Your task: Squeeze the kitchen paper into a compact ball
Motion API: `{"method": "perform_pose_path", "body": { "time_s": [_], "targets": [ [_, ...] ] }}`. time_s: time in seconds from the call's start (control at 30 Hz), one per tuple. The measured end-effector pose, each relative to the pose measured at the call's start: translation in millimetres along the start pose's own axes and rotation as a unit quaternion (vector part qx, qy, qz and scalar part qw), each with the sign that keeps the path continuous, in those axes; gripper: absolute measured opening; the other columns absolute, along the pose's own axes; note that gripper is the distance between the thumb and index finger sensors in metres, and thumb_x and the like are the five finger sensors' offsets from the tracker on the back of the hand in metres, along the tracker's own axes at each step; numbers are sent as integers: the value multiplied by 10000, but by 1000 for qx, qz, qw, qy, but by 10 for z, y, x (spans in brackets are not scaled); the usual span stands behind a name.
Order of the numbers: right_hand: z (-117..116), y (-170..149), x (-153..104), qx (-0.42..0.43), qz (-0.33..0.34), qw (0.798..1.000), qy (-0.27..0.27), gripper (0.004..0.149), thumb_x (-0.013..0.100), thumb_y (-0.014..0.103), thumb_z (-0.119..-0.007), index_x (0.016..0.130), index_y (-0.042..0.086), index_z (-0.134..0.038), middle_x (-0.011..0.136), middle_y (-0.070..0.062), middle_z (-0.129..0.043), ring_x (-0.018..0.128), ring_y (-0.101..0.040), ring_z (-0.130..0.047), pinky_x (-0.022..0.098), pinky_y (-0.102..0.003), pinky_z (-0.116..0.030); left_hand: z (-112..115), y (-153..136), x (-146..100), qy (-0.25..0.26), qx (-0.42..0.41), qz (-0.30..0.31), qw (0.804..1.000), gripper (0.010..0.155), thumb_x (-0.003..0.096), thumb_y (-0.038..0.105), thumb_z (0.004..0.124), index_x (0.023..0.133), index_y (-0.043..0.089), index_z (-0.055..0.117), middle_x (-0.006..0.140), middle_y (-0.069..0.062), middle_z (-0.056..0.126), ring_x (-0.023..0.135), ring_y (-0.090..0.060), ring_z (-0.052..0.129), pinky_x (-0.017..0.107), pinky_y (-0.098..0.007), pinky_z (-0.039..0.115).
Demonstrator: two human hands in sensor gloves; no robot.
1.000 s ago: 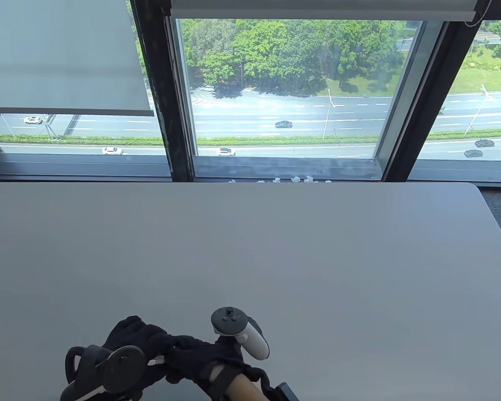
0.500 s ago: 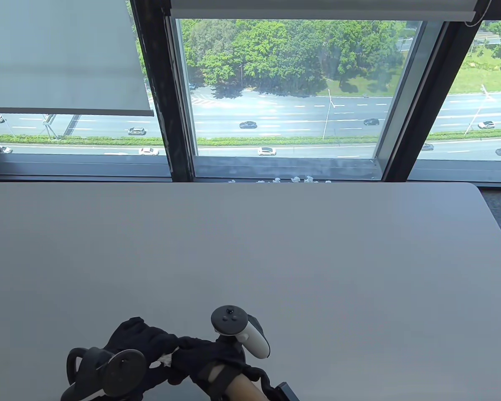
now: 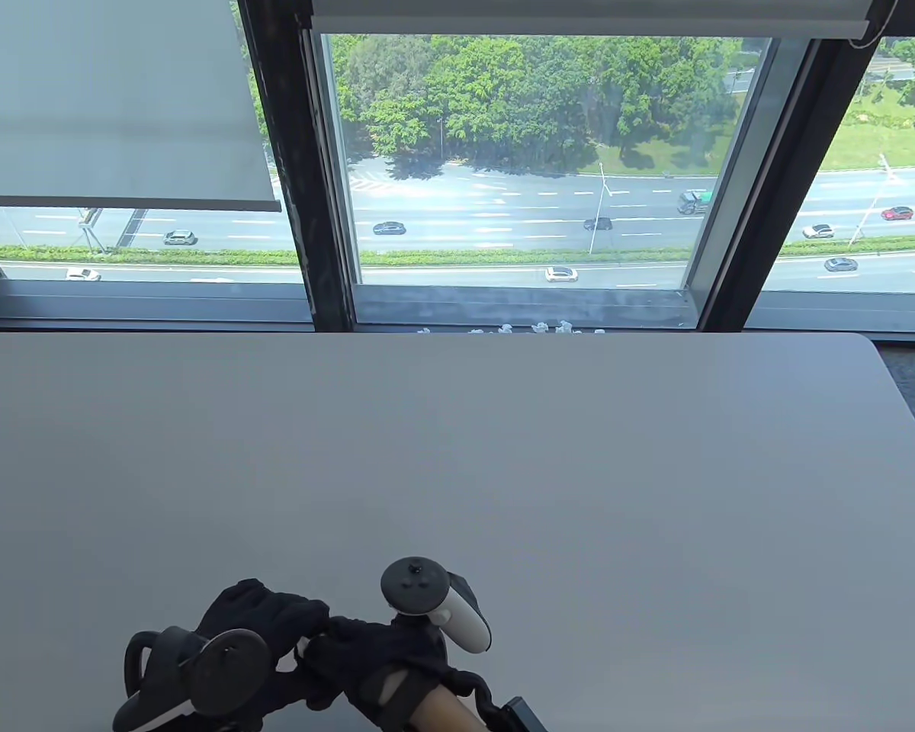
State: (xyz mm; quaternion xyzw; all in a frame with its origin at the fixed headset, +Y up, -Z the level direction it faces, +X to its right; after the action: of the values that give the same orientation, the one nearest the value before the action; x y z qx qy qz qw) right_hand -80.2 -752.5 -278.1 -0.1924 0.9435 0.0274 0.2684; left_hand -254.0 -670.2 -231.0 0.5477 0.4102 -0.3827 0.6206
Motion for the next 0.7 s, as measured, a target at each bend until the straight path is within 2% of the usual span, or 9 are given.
{"method": "perform_pose_path", "body": {
  "time_s": [0.07, 0.1, 0.17, 0.23, 0.37, 0.4, 0.5, 0.63, 0.7],
  "targets": [
    [-2, -36, 8, 20, -18, 1000, 2, 607, 593, 625, -494, 1051, 228, -474, 1003, -8, -688, 904, -219, -833, 777, -569, -502, 4, -6, 4, 7, 13, -7, 1000, 660, 410, 769, 892, 967, 580, 592, 964, 360, 786, 865, 162, 862, 984, -373, 605],
    [16, -31, -6, 26, -23, 999, -7, 741, 573, 695, -506, 1090, 177, -392, 1030, -59, -640, 928, -266, -794, 763, -591, -486, 7, -26, 19, 3, 11, -13, 1000, 645, 421, 761, 889, 965, 581, 593, 957, 363, 792, 861, 163, 864, 984, -369, 606],
    [91, 20, -88, -8, -27, 998, -62, 846, 550, 752, -546, 1102, 148, -330, 1042, -96, -595, 938, -301, -758, 749, -608, -482, 2, -61, 20, 1, 3, -20, 1000, 634, 423, 745, 902, 959, 574, 608, 946, 356, 805, 847, 160, 877, 980, -370, 610],
    [122, 99, -152, -74, -23, 992, -95, 828, 548, 755, -571, 1093, 158, -390, 1019, -79, -642, 906, -281, -804, 743, -605, -506, -26, -69, 3, 18, 12, -27, 999, 632, 425, 729, 915, 957, 568, 614, 936, 349, 816, 831, 158, 885, 973, -369, 620],
    [-78, 170, -76, -141, -44, 987, -66, 791, 544, 730, -551, 1068, 159, -389, 994, -23, -671, 883, -210, -849, 760, -570, -531, 0, 63, -28, 31, 52, -11, 998, 627, 439, 716, 907, 963, 576, 592, 924, 364, 809, 830, 175, 879, 980, -349, 618],
    [-74, 143, -57, -125, -44, 989, -68, 754, 551, 716, -555, 1058, 176, -414, 985, -11, -685, 871, -200, -861, 761, -563, -537, 6, 74, -44, 43, 80, -10, 996, 640, 431, 722, 899, 968, 582, 580, 921, 379, 805, 834, 189, 874, 986, -338, 616],
    [-27, 25, -32, -38, -47, 996, -61, 596, 587, 663, -551, 1007, 243, -517, 960, 15, -720, 842, -194, -877, 764, -562, -532, 41, 80, -20, 14, 43, 5, 999, 705, 438, 728, 887, 1013, 601, 499, 956, 387, 770, 880, 201, 845, 1007, -326, 582],
    [81, 35, -62, -29, -26, 996, -80, 490, 595, 623, -504, 951, 295, -581, 935, 67, -753, 827, -156, -898, 782, -556, -526, 26, 67, -27, 12, 24, 10, 1000, 910, 393, 806, 855, 1082, 633, 286, 1097, 405, 590, 1054, 176, 686, 1025, -361, 528],
    [87, 59, -68, -21, -5, 998, -60, 481, 597, 615, -497, 944, 299, -601, 934, 68, -765, 832, -159, -899, 784, -564, -513, -20, 30, -29, 31, 22, -7, 999, 926, 385, 826, 841, 1088, 624, 273, 1149, 392, 527, 1085, 163, 651, 1029, -365, 518]
  ]
}}
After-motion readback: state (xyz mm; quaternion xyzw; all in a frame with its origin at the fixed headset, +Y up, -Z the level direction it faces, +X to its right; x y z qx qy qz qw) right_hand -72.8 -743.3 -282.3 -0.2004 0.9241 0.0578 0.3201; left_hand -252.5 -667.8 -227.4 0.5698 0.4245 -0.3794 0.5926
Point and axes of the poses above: the tracker on the back of each hand, its own y axis roughly to the thumb side, its own x axis roughly from the wrist to the fingertips, z = x × y, the point moved 1 cm from there along x, roughly from the wrist to the fingertips
